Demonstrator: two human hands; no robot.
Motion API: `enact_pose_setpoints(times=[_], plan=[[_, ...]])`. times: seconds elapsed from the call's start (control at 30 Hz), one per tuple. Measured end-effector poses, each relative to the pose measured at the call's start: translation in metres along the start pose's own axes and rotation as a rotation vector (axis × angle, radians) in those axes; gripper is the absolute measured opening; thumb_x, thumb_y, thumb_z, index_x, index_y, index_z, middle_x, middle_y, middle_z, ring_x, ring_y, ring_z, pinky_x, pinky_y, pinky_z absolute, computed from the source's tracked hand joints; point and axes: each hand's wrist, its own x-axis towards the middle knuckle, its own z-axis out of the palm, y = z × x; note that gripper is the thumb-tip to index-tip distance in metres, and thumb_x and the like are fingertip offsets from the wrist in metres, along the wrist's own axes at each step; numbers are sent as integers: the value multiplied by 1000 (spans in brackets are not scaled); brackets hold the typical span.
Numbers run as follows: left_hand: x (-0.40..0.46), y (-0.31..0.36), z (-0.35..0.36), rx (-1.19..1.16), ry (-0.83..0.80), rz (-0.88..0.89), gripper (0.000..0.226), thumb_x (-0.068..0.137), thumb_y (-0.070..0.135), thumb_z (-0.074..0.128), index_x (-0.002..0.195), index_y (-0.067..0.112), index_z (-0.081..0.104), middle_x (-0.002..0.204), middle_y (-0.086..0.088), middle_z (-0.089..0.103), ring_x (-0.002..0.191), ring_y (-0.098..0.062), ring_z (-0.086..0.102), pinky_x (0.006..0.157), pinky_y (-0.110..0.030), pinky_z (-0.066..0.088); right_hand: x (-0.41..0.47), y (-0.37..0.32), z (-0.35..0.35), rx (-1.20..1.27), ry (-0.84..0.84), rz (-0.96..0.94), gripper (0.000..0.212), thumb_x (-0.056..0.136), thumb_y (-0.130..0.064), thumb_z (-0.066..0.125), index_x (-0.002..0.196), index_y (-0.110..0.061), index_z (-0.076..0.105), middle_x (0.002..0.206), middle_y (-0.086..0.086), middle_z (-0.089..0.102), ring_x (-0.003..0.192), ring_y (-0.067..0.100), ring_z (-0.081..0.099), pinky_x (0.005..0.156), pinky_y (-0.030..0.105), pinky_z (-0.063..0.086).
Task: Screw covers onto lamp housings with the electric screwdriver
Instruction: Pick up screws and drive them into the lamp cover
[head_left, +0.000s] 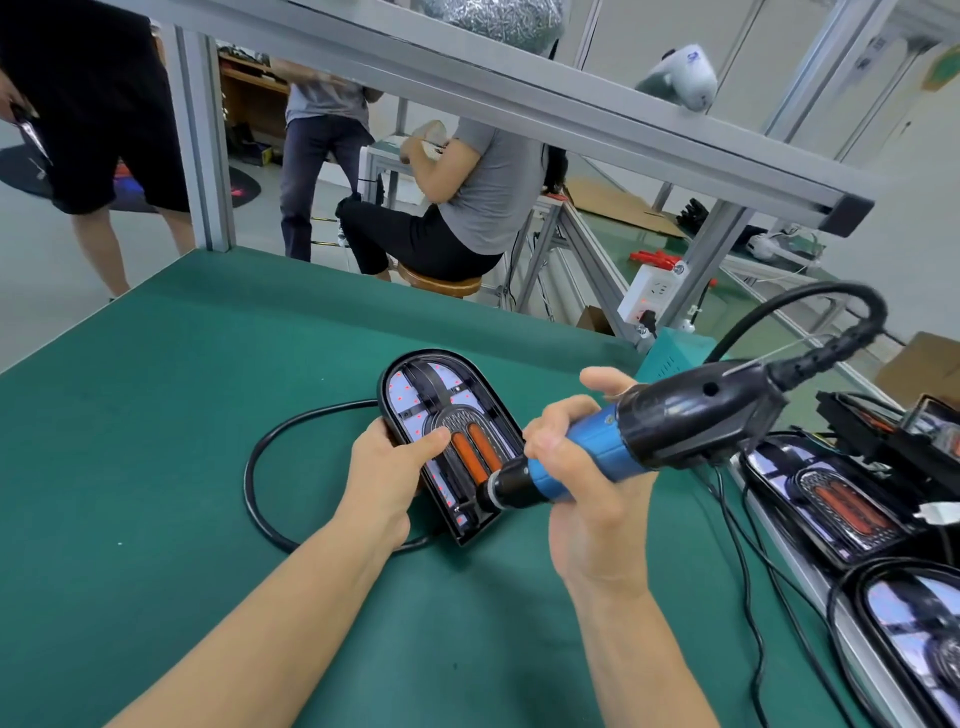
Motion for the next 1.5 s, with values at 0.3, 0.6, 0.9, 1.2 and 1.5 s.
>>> enact_pose_setpoints(times=[0.3, 0.6, 0.9, 1.2, 1.5], plan=[[3, -1, -7, -12, 9, 6, 19, 83, 0, 67, 96, 13, 65, 88, -3, 74, 83, -24, 68, 82, -43, 55, 9, 5, 4, -20, 69, 37, 49, 68, -3, 71, 104, -28, 50, 81, -1, 56, 66, 20, 51, 67, 29, 47], [5, -4, -4, -50, 9, -13, 17, 83, -1, 66, 92, 13, 64, 79, 1, 74, 68, -14, 70, 60, -30, 53, 10, 2, -2, -24, 26, 40, 34, 72, -11, 72, 93, -35, 57, 80, -4, 57, 69, 19, 52, 70, 28, 48], [3, -1, 1, -83, 13, -52, 16, 83, 0, 67, 94, 12, 65, 76, 2, 74, 67, -13, 70, 59, -29, 54, 9, -10, -9, -168, 28, 63, 28, 69, -23, 74, 90, -40, 68, 84, 1, 58, 77, 17, 56, 73, 27, 48], [-1, -2, -23, -84, 69, -38, 16, 84, -3, 63, 93, 11, 63, 79, -2, 71, 59, -12, 69, 48, -24, 53, 1, 2, 6, -60, -29, 141, 39, 67, -12, 71, 98, -34, 66, 71, 5, 56, 71, 23, 51, 73, 26, 48], [1, 2, -3, -45, 20, -33, 16, 83, -3, 65, 89, 12, 63, 78, -3, 71, 58, -13, 68, 58, -30, 51, 11, -10, -4, -109, -74, 105, 36, 72, -1, 70, 102, -18, 59, 70, -7, 60, 63, 9, 55, 69, 19, 48]])
